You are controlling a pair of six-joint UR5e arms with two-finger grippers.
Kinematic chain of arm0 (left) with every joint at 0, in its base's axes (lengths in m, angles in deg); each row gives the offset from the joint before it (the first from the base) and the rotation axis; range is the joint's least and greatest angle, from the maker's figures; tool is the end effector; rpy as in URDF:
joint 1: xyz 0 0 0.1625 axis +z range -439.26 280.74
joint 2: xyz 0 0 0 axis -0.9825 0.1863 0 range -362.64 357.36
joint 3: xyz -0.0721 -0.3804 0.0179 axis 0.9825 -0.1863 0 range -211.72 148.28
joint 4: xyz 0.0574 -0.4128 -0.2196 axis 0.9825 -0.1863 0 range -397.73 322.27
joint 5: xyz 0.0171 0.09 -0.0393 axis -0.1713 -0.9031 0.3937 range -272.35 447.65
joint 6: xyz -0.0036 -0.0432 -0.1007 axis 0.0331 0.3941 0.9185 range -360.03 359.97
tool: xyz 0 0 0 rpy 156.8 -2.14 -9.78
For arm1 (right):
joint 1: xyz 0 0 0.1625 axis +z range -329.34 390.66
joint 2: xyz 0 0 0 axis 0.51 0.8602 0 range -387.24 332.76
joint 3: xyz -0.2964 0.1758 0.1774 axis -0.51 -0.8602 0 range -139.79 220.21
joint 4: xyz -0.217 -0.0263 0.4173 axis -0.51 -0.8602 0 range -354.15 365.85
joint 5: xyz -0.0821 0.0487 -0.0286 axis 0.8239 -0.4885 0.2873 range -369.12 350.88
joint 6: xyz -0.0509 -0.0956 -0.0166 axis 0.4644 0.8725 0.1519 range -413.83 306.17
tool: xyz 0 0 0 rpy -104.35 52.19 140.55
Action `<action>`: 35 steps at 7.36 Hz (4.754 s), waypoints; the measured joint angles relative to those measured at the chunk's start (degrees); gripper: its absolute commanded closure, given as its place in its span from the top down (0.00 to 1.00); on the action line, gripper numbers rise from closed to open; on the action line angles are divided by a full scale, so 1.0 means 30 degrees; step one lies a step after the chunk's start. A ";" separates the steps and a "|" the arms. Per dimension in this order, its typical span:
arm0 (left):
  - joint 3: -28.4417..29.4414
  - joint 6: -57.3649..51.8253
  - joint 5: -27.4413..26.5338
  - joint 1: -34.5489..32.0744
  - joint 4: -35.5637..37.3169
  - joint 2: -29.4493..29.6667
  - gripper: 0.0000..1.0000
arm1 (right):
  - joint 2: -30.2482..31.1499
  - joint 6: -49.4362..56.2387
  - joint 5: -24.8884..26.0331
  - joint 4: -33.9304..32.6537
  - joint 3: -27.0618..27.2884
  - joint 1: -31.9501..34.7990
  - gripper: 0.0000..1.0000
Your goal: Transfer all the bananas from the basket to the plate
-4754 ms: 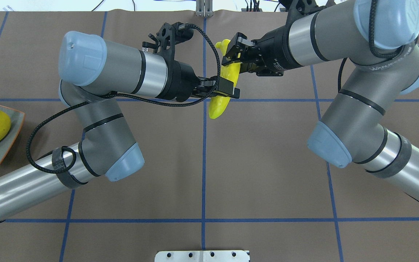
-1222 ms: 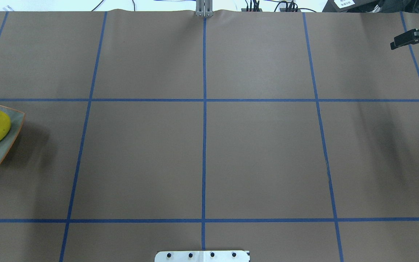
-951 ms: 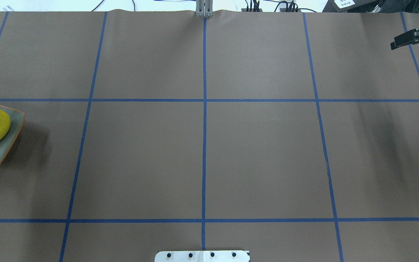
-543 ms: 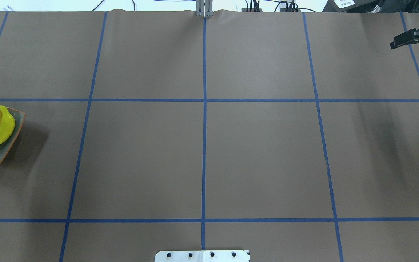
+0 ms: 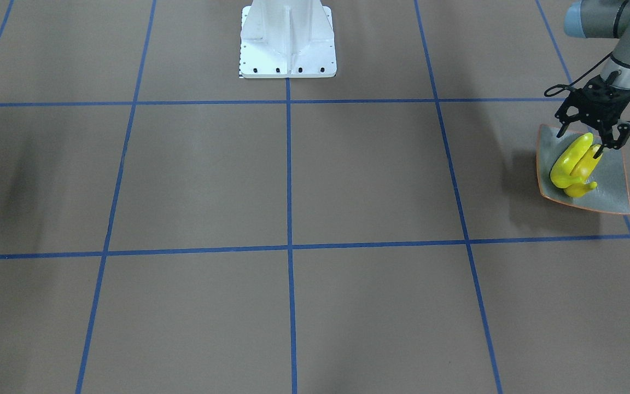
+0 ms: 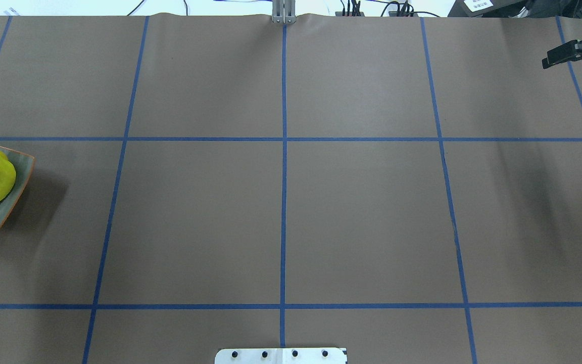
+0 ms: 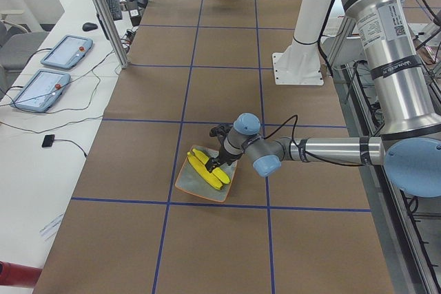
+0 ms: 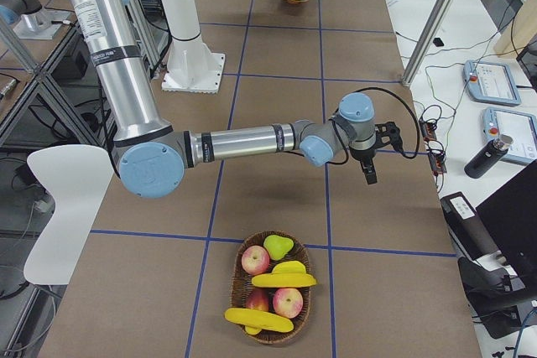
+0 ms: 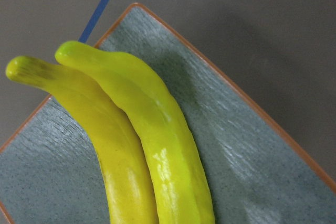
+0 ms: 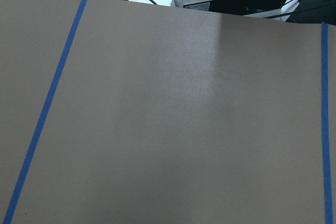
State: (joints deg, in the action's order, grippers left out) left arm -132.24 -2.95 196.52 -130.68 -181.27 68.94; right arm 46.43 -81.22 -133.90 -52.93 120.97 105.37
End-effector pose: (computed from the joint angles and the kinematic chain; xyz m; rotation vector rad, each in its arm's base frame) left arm 0.2159 -0.4276 0.5936 0.6751 0.5542 0.8100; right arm -0.1142 -0.6855 0.4876 0.3900 -0.7781 -0.0052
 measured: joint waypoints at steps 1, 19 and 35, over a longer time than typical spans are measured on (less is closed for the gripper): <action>-0.0033 0.0732 0.0796 -0.0426 0.0148 0.0878 1.00 | 0.0199 0.0199 -0.0469 0.0034 0.0031 0.0308 1.00; 0.0313 0.5455 0.5629 -0.3576 0.1380 0.5965 1.00 | 0.6790 0.6214 -0.1973 0.3147 -0.3204 0.5251 0.81; 0.0562 0.6726 0.5576 -0.3506 0.1313 0.6512 1.00 | 0.5016 0.6306 -0.3117 0.0153 -0.0138 0.7492 0.00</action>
State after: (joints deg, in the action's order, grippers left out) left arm -130.55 17.23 213.25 -141.20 -177.33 88.47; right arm 61.48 -62.31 -143.25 -52.47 120.55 127.85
